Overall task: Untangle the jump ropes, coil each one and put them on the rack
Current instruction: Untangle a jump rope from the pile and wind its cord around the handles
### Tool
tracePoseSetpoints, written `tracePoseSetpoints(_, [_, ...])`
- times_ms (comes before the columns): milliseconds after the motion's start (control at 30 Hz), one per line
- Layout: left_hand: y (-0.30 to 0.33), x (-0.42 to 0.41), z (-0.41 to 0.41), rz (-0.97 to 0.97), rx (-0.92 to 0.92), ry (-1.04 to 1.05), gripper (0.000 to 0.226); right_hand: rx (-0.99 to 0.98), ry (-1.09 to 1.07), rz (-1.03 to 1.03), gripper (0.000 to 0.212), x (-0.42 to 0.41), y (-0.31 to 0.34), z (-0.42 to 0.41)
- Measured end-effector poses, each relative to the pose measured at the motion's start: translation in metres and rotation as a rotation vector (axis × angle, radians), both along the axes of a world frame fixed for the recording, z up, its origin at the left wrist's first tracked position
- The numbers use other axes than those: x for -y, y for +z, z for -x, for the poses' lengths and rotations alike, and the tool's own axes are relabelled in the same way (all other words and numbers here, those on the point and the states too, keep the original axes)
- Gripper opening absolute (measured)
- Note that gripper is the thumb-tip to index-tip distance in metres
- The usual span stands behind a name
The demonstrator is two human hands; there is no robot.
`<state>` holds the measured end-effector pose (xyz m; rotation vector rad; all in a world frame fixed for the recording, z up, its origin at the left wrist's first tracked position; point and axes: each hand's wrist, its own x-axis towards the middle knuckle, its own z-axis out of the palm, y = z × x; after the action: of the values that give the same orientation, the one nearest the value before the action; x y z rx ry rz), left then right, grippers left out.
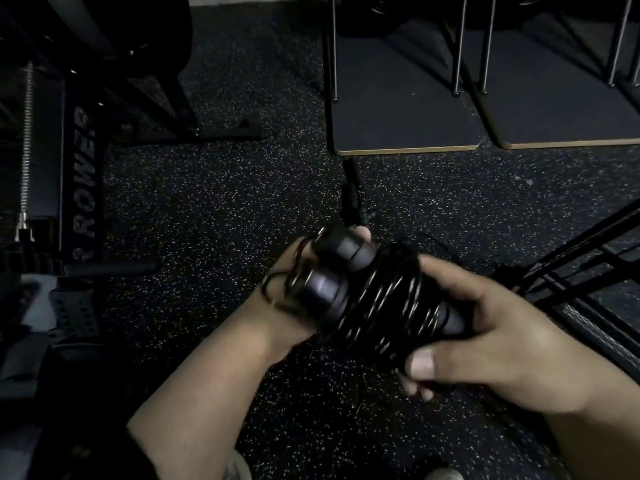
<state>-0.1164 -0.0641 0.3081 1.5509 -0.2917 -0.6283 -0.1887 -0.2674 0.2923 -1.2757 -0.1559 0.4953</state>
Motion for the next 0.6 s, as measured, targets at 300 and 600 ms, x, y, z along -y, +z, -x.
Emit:
tracePoseSetpoints(300, [0.0, 0.01, 0.003, -0.132, -0.262, 0.048, 0.034, -0.047, -0.439, 0.237, 0.082, -0.006, 0.017, -0.004])
tracePoseSetpoints(600, [-0.018, 0.012, 0.012, -0.291, -0.422, 0.153, 0.019, 0.072, -0.269, 0.961, 0.083, -0.03, 0.01, -0.003])
